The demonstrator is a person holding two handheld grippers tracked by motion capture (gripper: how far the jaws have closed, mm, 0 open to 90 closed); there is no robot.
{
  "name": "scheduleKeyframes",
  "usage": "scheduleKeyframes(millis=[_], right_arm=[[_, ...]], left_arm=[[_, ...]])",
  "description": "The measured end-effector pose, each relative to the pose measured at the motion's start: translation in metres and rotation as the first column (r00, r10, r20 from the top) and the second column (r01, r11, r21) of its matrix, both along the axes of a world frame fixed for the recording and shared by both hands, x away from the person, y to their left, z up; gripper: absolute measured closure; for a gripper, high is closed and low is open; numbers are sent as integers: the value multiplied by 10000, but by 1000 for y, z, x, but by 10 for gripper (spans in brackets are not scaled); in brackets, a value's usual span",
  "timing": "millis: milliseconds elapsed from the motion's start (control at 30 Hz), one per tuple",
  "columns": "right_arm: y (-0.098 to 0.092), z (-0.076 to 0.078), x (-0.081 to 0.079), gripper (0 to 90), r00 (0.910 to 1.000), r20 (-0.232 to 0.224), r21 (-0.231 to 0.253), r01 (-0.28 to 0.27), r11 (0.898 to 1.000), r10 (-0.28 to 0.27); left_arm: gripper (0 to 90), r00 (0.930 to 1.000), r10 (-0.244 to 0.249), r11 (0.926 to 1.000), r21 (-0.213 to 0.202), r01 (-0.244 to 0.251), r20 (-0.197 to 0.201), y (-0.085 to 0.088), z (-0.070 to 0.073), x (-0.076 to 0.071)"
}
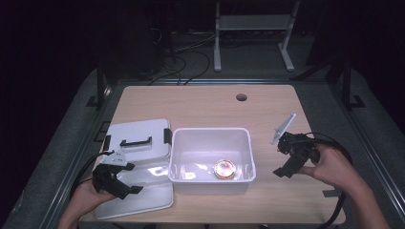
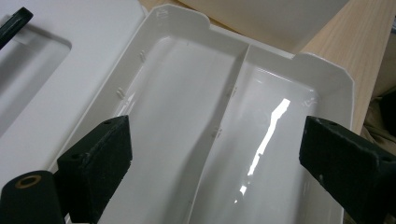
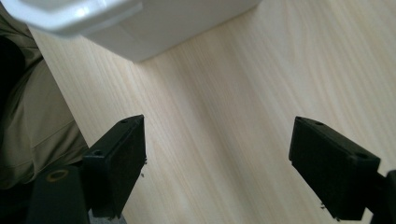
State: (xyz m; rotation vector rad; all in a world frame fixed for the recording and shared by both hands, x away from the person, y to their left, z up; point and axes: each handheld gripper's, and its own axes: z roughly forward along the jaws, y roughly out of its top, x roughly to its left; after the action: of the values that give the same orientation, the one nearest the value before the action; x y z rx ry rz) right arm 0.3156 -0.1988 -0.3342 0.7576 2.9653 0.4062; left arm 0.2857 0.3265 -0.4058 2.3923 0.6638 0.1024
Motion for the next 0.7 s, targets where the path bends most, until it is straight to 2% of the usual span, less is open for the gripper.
scheduleKeyframes(millis=[167,200,500,633,700], right_arm=[[-12,-14,-8,184,9995,-25,208,331,9992,-330],[-17,-21,-12,184,9987,-17,236,512,9984,-512],[-28,-48,-24,184,9951,11,676,984,9928,-987],[-33,-61,-34,180,9895,228,1020,1395,9850,-1425],[-34,-63,-35,180,9889,260,1143,1425,9832,-1463]], left_arm=[[91,10000,-40,10000,70,40,20,-1,0,0],[91,10000,-78,9999,114,78,6,-2,0,0],[91,10000,-81,9998,189,82,-28,-4,-1,0],[91,9998,-162,9995,279,164,-63,-5,-1,1],[91,9998,-187,9993,319,189,-56,-5,-1,1]])
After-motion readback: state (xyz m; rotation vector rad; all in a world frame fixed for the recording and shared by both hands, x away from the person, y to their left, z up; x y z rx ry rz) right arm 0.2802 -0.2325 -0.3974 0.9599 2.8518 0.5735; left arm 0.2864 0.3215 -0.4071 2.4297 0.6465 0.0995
